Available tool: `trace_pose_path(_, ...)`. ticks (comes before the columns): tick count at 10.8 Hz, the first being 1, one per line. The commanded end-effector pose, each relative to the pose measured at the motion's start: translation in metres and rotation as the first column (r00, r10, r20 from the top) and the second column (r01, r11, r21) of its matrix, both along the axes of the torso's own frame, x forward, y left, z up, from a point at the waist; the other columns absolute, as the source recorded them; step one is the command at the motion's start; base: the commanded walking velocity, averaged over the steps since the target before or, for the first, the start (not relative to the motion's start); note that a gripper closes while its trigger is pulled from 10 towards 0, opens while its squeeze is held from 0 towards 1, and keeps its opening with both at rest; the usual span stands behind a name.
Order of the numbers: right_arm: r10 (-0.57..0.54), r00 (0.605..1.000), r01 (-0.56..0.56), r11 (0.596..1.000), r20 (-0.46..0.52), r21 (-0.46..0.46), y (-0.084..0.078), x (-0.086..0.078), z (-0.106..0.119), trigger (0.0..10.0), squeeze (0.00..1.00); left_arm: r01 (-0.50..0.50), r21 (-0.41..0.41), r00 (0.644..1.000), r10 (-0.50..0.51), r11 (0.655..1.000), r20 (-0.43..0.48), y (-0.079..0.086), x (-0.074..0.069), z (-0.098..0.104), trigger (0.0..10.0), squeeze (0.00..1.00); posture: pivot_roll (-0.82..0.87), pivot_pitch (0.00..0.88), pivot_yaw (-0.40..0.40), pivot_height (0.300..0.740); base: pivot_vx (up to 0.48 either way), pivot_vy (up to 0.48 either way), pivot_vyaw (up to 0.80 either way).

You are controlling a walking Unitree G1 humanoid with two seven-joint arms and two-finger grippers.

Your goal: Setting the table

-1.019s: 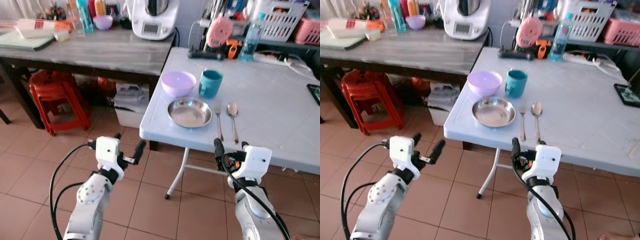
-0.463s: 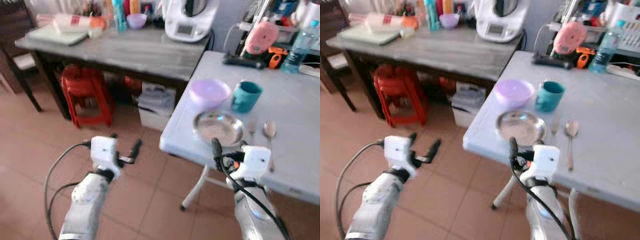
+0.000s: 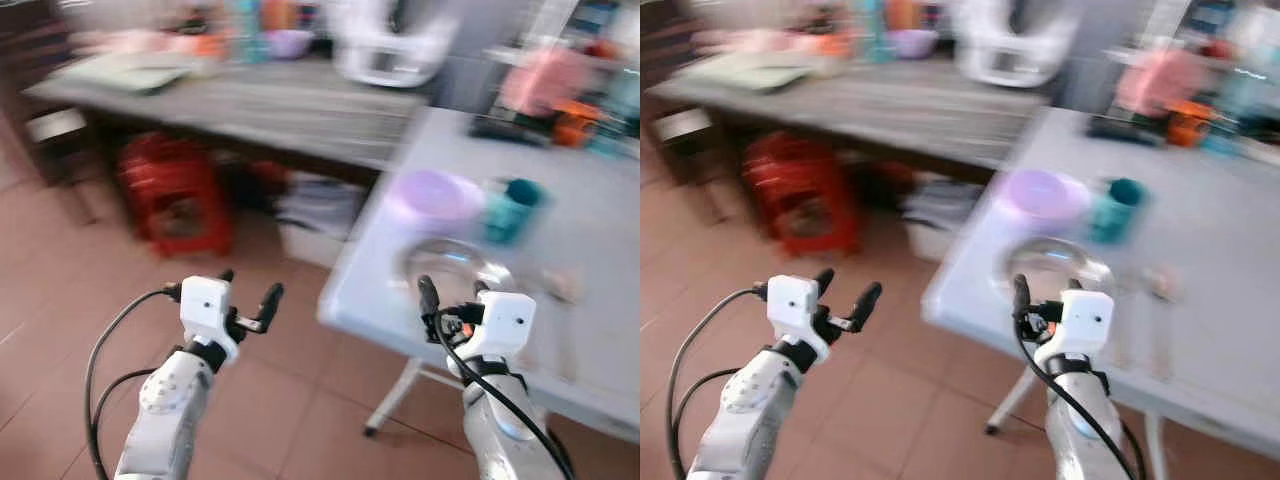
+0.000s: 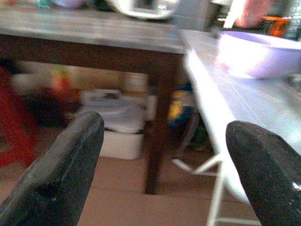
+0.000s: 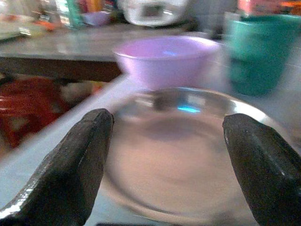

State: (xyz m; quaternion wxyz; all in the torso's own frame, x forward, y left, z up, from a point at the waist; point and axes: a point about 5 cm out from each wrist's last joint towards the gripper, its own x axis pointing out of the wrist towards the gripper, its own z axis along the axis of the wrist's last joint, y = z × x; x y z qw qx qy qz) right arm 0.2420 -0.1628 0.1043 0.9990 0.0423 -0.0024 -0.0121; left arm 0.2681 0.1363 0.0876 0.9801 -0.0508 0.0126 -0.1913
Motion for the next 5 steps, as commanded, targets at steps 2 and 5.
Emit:
trace_pose_path(2, -0.017, 1.0, 0.017, 1.0, 0.002, -0.004, -0.0048, -0.0005, 0.0019, 10.0, 0.0, 0.027, 0.01, 1.0, -0.027, 1.0, -0.002, -0.0037, -0.0006, 0.0016, 10.0, 0.0, -0.03, 0.043, -0.019, 0.74, 0.0, 0.0, -0.8)
trace_pose_path(5, -0.011, 1.0, 0.011, 1.0, 0.007, -0.004, -0.0043, 0.0004, 0.0029, 10.0, 0.0, 0.028, 0.023, 1.0, -0.028, 0.999, 0.001, -0.005, -0.0002, 0.0018, 10.0, 0.0, -0.03, 0.041, -0.023, 0.74, 0.0, 0.0, -0.22)
